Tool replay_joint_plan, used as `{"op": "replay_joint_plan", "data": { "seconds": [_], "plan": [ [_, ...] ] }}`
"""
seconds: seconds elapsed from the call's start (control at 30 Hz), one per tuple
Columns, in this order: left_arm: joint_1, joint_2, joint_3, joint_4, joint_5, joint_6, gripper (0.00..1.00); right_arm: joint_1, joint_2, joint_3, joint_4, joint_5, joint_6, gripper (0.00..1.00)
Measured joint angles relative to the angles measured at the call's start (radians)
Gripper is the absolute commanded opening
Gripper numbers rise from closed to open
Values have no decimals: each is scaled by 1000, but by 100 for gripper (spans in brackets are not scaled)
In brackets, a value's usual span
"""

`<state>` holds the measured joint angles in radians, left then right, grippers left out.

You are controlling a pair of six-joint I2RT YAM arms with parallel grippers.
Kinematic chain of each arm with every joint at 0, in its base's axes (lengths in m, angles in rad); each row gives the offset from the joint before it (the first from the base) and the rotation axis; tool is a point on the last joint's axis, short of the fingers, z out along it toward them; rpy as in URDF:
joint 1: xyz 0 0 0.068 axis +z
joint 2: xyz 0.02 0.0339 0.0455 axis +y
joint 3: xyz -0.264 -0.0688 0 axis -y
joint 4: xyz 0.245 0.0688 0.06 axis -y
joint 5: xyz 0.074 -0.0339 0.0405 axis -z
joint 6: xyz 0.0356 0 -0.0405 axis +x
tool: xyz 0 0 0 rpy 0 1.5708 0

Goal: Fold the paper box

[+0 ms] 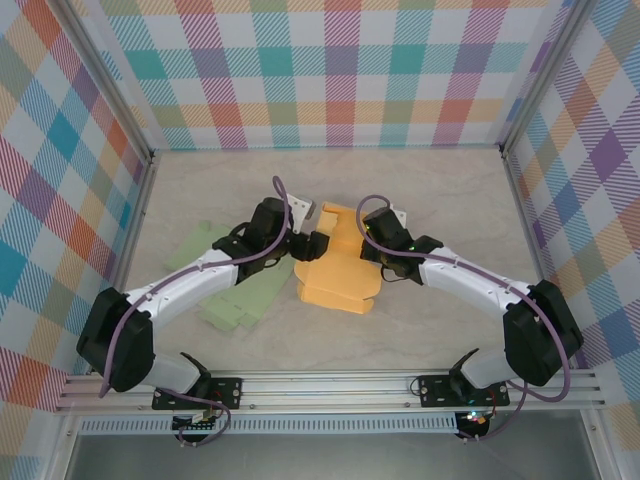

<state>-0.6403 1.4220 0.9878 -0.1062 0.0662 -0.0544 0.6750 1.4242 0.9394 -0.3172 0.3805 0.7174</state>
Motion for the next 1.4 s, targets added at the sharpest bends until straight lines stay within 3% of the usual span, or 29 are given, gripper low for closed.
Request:
{"op": "replay_joint_plan", "data": {
  "seconds": [0.37,0.57,0.67,0.8,0.9,1.2,1.4],
  "plan": [
    [1,103,61,1,-34,44,52,0,0,0,0,-7,0,0],
    [1,141,79,8,-57,51,26,0,0,0,0,-17,0,0],
    [-7,158,83,15,-86,57,20,0,0,0,0,-27,0,0],
    [-50,172,88,33,-216,66,12,0,0,0,1,-30,4,0],
    [-98,185,95,38,-359,60,12,0,1,1,2,-30,12,0],
    [-165,270,176,-13,-750,-91,7,6,47,36,61,-53,42,0],
    [-171,323,241,-117,-895,-201,8,14,90,65,102,-67,42,0]
  ]
}}
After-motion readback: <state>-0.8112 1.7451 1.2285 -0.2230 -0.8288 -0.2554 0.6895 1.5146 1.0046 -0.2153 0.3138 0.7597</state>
